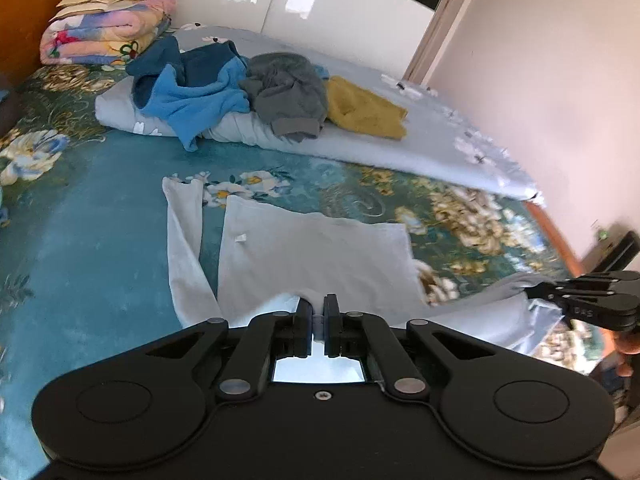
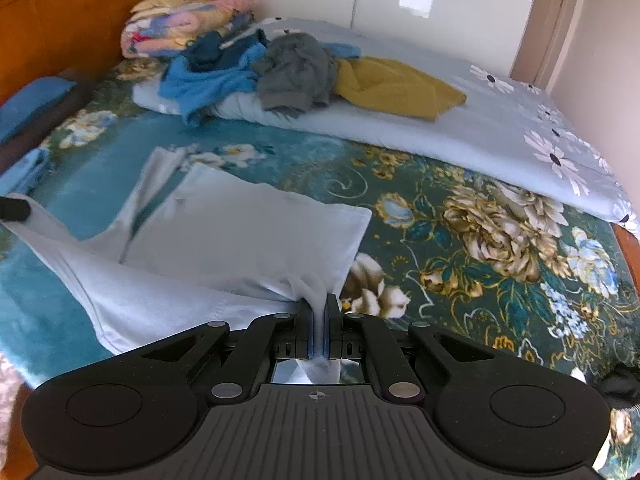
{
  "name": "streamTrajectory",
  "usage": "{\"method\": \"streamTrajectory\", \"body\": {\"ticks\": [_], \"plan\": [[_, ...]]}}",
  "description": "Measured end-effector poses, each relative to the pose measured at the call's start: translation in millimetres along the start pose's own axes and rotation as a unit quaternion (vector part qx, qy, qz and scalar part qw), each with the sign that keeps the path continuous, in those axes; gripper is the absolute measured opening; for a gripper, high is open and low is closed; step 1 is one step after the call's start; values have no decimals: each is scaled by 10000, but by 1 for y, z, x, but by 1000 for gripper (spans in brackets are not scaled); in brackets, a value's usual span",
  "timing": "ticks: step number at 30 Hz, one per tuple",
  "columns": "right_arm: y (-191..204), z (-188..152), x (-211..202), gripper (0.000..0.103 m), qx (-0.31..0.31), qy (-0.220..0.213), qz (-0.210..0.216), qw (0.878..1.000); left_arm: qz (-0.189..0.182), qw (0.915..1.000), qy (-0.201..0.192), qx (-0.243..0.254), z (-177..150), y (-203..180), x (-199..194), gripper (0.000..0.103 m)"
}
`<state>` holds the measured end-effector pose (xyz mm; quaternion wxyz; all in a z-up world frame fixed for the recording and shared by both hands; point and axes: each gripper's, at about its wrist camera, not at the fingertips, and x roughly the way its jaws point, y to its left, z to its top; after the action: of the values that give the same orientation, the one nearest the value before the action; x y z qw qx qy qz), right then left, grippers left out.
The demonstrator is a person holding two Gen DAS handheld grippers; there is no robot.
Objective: Fold clothes
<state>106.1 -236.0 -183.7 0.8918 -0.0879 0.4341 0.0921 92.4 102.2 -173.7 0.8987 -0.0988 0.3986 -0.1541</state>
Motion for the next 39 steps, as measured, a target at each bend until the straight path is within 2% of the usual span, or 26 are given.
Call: {"method": "streamTrajectory", "body": {"ticks": [5,9,12,15,16,17,18,20,27,30,33,35,39], "plan": [[-13,4,73,3,137,153,-36,9998,351,9992,132,161,10,12,80,3],[-19,-2,123,4,18,390,-49,9992,516,9977,366,246,4,22,136,3],[-22,-8,156,6,-88,592,-33,9982,553,9970,484,232,-3,28,161,8],[-22,-14,169,8,-253,623,16,9977,568,9965,585,210,-11,34,173,12],[-22,-15,169,10,-283,596,7,9978,570,9962,617,247,-13,36,174,21],[-23,-16,169,20,-312,570,-1,9979,557,9960,643,279,-15,36,173,30],[-24,-18,168,30,-338,542,-9,9980,509,9960,657,315,-17,39,170,33],[-28,-19,163,44,-335,474,17,9983,409,9961,681,395,-18,41,162,44],[-36,-11,120,44,-688,120,21,9976,344,9922,649,1012,-2,53,126,56],[-27,-3,99,45,-966,-46,273,9949,325,9904,664,1171,8,63,121,61],[-7,-3,95,45,-1471,70,581,9874,239,9887,860,1201,10,71,129,61],[13,-9,96,45,-2031,103,696,9766,156,9875,992,1217,6,75,135,61],[40,-18,109,45,-2609,240,807,9617,37,9852,1169,1252,-6,77,148,61]]}}
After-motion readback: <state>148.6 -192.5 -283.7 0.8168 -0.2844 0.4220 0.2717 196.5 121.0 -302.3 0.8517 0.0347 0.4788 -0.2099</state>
